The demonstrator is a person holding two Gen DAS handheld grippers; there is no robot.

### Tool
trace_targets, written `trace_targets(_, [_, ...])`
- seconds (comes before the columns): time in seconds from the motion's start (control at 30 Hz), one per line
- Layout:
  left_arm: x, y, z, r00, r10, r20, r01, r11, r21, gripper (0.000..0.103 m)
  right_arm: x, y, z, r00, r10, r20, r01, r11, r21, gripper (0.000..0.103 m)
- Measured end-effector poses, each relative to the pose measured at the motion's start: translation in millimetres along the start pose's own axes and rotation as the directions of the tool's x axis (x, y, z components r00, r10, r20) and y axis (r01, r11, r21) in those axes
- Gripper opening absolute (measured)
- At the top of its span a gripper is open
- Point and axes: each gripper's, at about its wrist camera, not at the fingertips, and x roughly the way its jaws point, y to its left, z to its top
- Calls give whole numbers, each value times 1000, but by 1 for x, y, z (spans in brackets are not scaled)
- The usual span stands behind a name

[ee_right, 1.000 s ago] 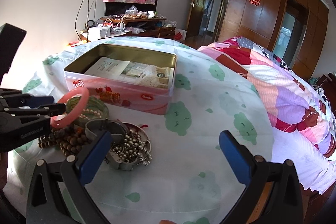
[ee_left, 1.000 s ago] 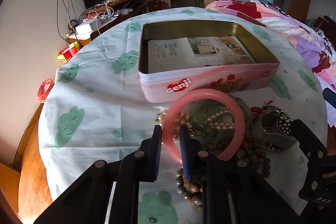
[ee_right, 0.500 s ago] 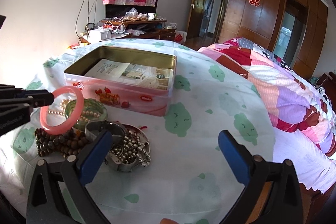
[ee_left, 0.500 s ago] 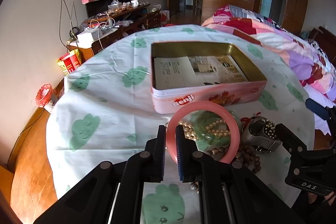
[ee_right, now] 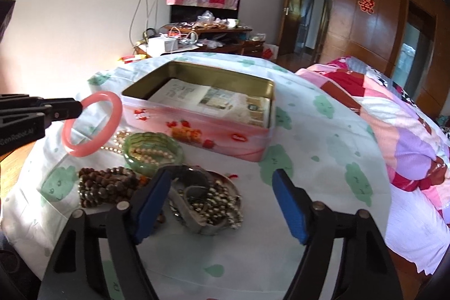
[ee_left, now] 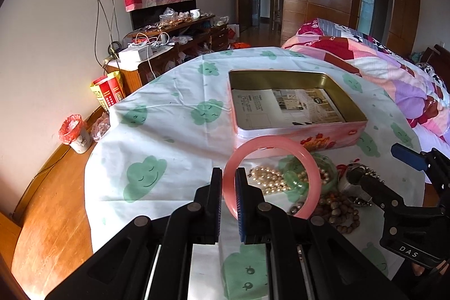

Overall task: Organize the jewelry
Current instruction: 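Grasp the silver chain tangle with the right gripper while the left holds the pink bangle, then lift the silver chains off the cloth with the right gripper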

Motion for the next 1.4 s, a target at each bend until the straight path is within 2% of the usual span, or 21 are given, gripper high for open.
trace_targets(0.23, [1, 3, -1, 1000, 1, -5, -1, 1000, -8, 8, 6, 14, 6, 998, 60, -4, -60, 997, -44, 74])
trace_targets(0.5, [2, 5, -2, 1000, -2, -7, 2, 1000, -8, 8, 18, 24, -3, 993, 92, -71, -98, 991, -88, 54])
trace_targets(0.6, [2, 5, -3, 1000, -2, -5, 2, 1000, -8, 8, 16, 22, -2, 994, 84, -63, -89, 992, -85, 35])
trace_targets(0.63, [2, 5, -3, 1000, -1, -5, 1, 1000, -8, 8, 16, 20, -2, 995, 78, -57, -83, 993, -82, 20])
trace_targets(0.73, [2, 4, -3, 1000, -4, -8, 4, 1000, -7, 8, 14, 15, 0, 995, 86, -48, -89, 993, -75, 7])
trace_targets(1.0, [1, 2, -3, 1000, -6, -10, 6, 1000, -6, 8, 13, 19, 1, 993, 110, -47, -113, 989, -92, 6])
trace_targets(1.03, [1, 1, -3, 1000, -7, -10, 6, 1000, -5, 8, 13, 19, 2, 993, 106, -43, -109, 990, -90, 13])
trace_targets(1.07, [1, 1, -3, 1000, -8, -11, 8, 1000, -4, 8, 13, 19, 2, 994, 102, -42, -105, 990, -89, 41])
trace_targets(1.1, [1, 0, -3, 1000, -9, -12, 8, 1000, -3, 8, 14, 18, 3, 994, 103, -44, -106, 990, -93, 57])
trace_targets(1.13, [2, -1, -3, 1000, -8, -14, 8, 1000, -3, 8, 14, 18, 3, 994, 104, -39, -108, 990, -94, 67])
trace_targets(1.2, [4, 0, -4, 1000, -8, -19, 8, 1000, -6, 8, 16, 17, 4, 995, 91, -42, -95, 990, -108, 66])
trace_targets(1.27, [7, 2, -4, 1000, -10, -25, 10, 1000, -9, 8, 22, 18, 3, 995, 81, -59, -88, 989, -123, 52])
trace_targets(1.3, [7, 2, -5, 1000, -11, -26, 10, 1000, -10, 8, 25, 17, 3, 994, 82, -71, -90, 988, -126, 49])
trace_targets(1.4, [7, 3, -5, 1000, -13, -26, 12, 1000, -9, 8, 33, 15, 3, 992, 84, -96, -95, 987, -127, 45])
